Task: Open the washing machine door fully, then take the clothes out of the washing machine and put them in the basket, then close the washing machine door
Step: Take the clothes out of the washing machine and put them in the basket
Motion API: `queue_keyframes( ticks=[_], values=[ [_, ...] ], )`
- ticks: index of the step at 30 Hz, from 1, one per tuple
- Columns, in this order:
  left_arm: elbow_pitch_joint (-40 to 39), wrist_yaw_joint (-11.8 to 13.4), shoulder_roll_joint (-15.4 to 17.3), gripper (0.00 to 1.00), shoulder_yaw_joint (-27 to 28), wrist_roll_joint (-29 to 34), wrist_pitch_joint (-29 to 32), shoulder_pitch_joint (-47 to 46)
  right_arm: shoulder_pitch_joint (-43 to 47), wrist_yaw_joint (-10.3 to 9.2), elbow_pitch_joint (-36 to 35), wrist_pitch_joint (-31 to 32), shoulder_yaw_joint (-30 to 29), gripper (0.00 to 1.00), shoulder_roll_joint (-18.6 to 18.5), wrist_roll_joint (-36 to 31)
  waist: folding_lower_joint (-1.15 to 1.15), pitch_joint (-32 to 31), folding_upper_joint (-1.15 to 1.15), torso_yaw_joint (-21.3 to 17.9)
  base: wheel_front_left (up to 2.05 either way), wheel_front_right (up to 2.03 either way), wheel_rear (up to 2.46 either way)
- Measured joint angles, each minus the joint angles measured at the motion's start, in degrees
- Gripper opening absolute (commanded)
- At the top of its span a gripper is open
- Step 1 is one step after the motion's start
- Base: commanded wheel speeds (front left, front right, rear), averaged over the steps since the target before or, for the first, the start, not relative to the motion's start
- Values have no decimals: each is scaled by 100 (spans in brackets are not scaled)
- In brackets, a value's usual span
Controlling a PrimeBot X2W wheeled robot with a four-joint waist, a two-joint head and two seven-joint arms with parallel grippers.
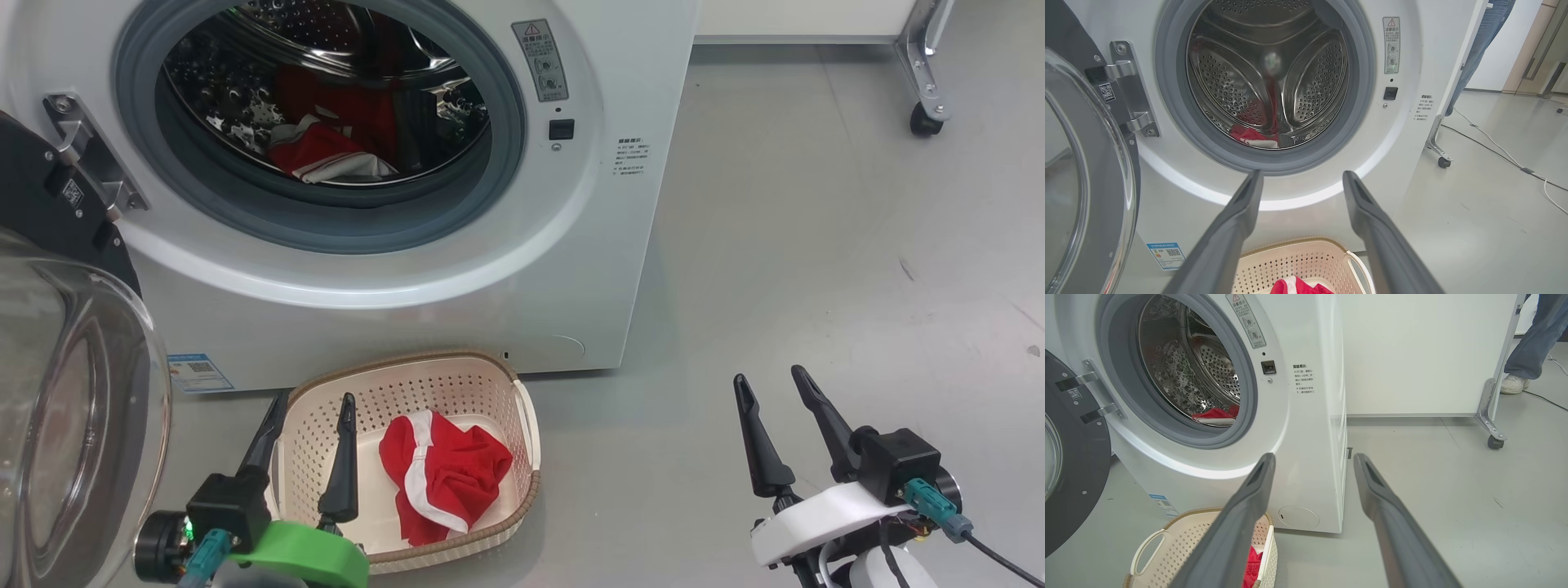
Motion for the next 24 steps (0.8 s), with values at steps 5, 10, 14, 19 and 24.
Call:
queue_keyframes(
  ticks=[5, 10, 14, 19, 24],
  values=[
    [-136, 5, 1, 100, -9, 18, 47, 77, 1, -2, -19, 0, 11, 100, 0, -1, 0, 6, 0, 12, 0, 0, 0],
    [-243, 48, 3, 100, -29, 21, 102, 149, 2, -2, -19, 0, 13, 100, 0, -42, 0, -8, 0, 26, 0, 0, 0],
    [-328, 57, 4, 100, -38, 24, 131, 190, 5, -2, -22, 0, 15, 100, 0, -42, 0, -12, 0, 31, 0, 0, 0],
    [-483, 104, 5, 100, -52, 92, 201, 191, 13, -3, -104, 0, 16, 100, 0, -44, 0, 60, 0, 34, 0, 0, 0],
    [-533, 105, 5, 100, -80, 102, 248, 146, 12, -3, -177, 0, 31, 100, 1, -147, 0, 230, 0, 23, 0, 0, 0]
  ],
)
